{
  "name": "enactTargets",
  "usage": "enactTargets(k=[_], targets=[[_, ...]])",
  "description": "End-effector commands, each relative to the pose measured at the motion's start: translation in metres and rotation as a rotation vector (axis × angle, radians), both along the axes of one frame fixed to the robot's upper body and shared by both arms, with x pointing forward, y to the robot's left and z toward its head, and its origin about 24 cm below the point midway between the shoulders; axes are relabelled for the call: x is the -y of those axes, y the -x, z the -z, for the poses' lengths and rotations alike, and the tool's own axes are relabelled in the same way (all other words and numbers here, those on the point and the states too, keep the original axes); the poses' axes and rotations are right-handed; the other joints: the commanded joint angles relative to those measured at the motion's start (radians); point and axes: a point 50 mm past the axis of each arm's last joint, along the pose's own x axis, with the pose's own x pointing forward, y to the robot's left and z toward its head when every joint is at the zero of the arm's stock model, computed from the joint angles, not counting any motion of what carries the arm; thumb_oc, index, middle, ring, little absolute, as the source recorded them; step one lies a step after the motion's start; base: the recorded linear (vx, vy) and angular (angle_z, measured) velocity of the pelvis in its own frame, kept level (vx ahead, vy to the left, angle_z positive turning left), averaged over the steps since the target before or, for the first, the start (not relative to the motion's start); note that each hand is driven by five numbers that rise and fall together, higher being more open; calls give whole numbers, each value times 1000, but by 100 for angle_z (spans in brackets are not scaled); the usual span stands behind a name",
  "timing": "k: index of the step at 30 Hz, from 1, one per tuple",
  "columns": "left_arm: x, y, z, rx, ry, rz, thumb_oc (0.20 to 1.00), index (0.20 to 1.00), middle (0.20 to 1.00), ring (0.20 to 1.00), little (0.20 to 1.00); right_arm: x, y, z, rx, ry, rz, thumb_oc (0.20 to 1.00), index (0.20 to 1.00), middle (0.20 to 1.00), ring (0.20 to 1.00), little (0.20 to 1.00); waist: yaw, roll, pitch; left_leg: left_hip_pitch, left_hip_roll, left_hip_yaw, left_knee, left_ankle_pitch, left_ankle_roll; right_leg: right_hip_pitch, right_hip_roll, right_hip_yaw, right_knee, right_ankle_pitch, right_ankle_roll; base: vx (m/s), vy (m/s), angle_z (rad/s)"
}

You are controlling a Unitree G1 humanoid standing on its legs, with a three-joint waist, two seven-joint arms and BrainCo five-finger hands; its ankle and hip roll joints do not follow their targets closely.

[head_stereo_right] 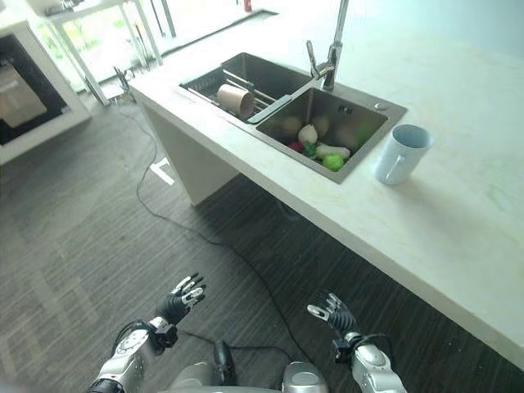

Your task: Place the dishes in the dishwasher.

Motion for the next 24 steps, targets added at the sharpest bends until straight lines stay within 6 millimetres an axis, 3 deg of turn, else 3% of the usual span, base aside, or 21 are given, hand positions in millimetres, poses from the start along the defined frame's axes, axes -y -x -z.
enactTargets(k=[1, 4, 6, 7, 9, 10, 12, 13, 15, 17, 21, 22, 23, 24], targets=[[-4, -15, -18, 105, -34, -1, 1000, 1000, 1000, 1000, 1000, 0, -4, -10, 87, -26, 33, 1000, 1000, 1000, 1000, 1000, 1, 38, -41, 13, 14, -40, 29, -108, -12, -49, -25, -5, 105, 26, 43, 133, 294, -32], [-12, -17, -21, 113, -44, -51, 1000, 1000, 1000, 1000, 1000, -6, -11, -13, 95, -38, 12, 1000, 1000, 1000, 1000, 1000, 36, 34, -47, 52, -23, 15, -22, -129, 3, -69, -66, -98, 157, 33, 78, 68, 170, -66], [-14, -20, -23, 119, -29, -69, 1000, 1000, 1000, 1000, 1000, -5, -16, -16, 107, -33, 7, 1000, 1000, 1000, 1000, 1000, 40, 30, -38, 52, -29, 34, -18, -129, -15, -58, -9, -133, 28, 40, 60, -37, -41, -99], [-14, -16, -22, 120, -16, -94, 1000, 1000, 1000, 1000, 1000, -6, -18, -20, 119, -26, -10, 1000, 1000, 1000, 1000, 1000, 48, 26, -21, 46, -33, 58, 10, -133, -29, -59, -7, -186, -25, 75, 56, -55, -43, -103], [-13, -15, -22, 124, -15, -98, 1000, 1000, 1000, 1000, 1000, -6, -21, -21, 129, -29, -10, 1000, 1000, 1000, 1000, 1000, 46, 30, -14, 41, -34, 66, 21, -138, -20, -87, -18, -180, 1, 82, 58, -70, -54, -69], [-12, -16, -22, 123, -16, -87, 1000, 1000, 1000, 1000, 1000, -5, -21, -20, 129, -29, 5, 1000, 1000, 1000, 1000, 1000, 31, 28, -8, 34, -36, 53, 46, -150, -23, -101, 11, -142, -25, 68, 43, -36, -100, -53], [-8, -17, -20, 121, 1, -81, 1000, 1000, 1000, 1000, 1000, -1, -21, -20, 126, -38, 33, 1000, 1000, 1000, 1000, 1000, 31, 22, -9, 31, -30, 82, 123, -187, -21, -98, -12, -172, -21, 61, 34, -18, -105, -13], [-4, -17, -19, 119, 10, -63, 1000, 1000, 1000, 1000, 1000, 3, -20, -19, 125, -22, 46, 1000, 1000, 1000, 1000, 1000, 16, 6, -5, 6, -28, 76, 217, -227, -23, -91, 1, -138, -50, 68, 24, 51, -68, -3], [4, -17, -17, 114, 20, -36, 1000, 1000, 1000, 1000, 1000, 11, -18, -17, 103, 9, 75, 1000, 1000, 1000, 1000, 1000, 17, -4, 13, -61, 6, 57, 331, -226, -49, -57, 2, -119, -59, 62, 4, 107, 27, -8], [10, -19, -18, 134, 47, -14, 1000, 1000, 1000, 1000, 1000, 21, -19, -17, 104, 20, 120, 1000, 1000, 1000, 1000, 1000, 8, 0, 21, -70, 45, 49, 304, -196, -61, -44, 9, -90, -68, 52, -10, 117, 205, -21], [7, -17, -18, 156, 110, -48, 1000, 1000, 1000, 1000, 1000, 39, -11, -17, 77, 84, 143, 1000, 1000, 1000, 1000, 1000, -1, 9, 18, -56, 175, -40, 122, -21, -114, -31, 7, -26, -65, 37, -14, 268, 392, -64], [6, -17, -18, 152, 115, -55, 1000, 1000, 1000, 1000, 1000, 42, -9, -16, 70, 89, 150, 1000, 1000, 1000, 1000, 1000, 0, 7, 19, -54, 198, -57, 114, -14, -119, -35, -3, -15, -48, 29, -12, 450, 725, -123], [6, -21, -18, 156, 101, -17, 1000, 1000, 1000, 1000, 1000, 52, -2, -16, 69, 104, 196, 1000, 1000, 1000, 1000, 1000, -21, 15, 15, -30, 238, -42, 121, -39, -123, -74, -45, -8, 48, -6, 4, 616, 1005, -106], [13, -31, -21, 151, 75, 44, 1000, 1000, 1000, 1000, 1000, 59, 10, -10, 60, 103, 268, 1000, 1000, 1000, 1000, 1000, -41, 1, 13, -22, 212, -10, 168, -92, -123, -68, -107, -19, 90, -22, 36, 738, 1212, -59]])
